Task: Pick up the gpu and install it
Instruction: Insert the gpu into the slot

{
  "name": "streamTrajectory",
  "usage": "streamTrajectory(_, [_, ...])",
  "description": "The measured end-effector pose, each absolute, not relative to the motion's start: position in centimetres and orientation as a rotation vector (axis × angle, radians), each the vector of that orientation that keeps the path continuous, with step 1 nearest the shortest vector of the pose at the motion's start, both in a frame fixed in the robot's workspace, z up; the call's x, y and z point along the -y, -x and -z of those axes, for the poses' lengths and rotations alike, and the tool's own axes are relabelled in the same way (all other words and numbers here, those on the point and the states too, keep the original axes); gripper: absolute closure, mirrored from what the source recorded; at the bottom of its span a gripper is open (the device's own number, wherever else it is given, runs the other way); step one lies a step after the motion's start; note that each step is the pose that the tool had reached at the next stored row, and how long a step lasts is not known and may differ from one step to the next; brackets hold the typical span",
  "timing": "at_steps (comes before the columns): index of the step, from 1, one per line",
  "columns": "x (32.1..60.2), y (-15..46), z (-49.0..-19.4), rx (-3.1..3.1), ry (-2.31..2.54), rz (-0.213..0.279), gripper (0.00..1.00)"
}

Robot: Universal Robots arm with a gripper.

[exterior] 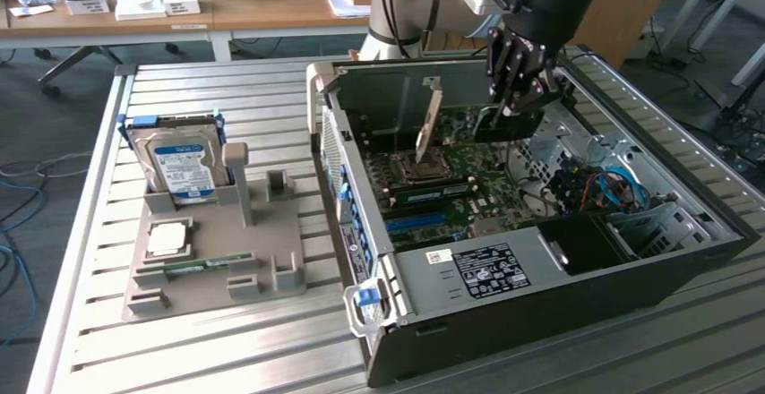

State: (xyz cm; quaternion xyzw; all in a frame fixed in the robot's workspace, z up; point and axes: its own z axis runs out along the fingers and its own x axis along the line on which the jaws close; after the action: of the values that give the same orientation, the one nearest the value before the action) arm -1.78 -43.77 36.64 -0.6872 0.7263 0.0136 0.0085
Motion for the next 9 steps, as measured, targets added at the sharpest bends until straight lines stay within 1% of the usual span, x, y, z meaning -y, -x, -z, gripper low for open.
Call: streamTrajectory(9, [43.77, 1.78, -36.39, -2.270, 2.147, -0.042, 0.73])
